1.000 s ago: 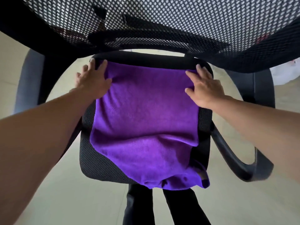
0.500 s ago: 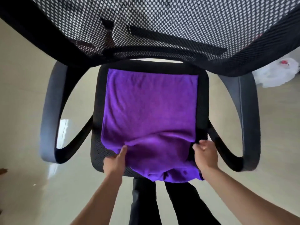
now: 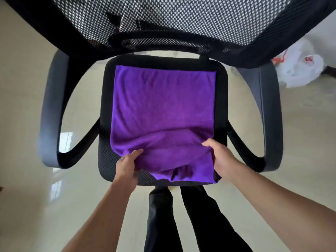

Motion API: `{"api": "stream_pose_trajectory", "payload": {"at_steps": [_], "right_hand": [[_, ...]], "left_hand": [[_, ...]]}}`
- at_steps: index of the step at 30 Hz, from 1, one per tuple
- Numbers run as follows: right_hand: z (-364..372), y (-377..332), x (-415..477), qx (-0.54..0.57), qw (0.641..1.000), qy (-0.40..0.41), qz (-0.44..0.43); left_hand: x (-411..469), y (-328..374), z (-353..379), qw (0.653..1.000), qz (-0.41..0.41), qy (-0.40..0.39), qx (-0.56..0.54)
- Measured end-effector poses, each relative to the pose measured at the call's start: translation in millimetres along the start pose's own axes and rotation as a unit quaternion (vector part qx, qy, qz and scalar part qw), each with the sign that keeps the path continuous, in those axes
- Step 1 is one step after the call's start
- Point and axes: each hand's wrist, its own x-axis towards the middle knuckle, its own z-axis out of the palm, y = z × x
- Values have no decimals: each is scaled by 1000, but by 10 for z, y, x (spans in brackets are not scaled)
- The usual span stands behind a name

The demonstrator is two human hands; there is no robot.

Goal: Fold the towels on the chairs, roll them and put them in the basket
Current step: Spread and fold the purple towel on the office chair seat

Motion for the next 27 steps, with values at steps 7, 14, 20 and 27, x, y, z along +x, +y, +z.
{"api": "stream_pose_trajectory", "payload": {"at_steps": [7,14,20,27], "right_hand": [[89,198,-90,145,988,-48,35],[-136,338,-239,171,983,17,66],[-30,309,-291,212,974,80,-10],[-193,482,-287,-216,910,276,-222]], "left_hand": [[-16,67,-259,990,-113,-75,35],[-25,138,-383,986,-111,-128,-8],[-89,227,-384,969,-119,-199,-86],[-71,203,-734,961,24,-39,273]]}}
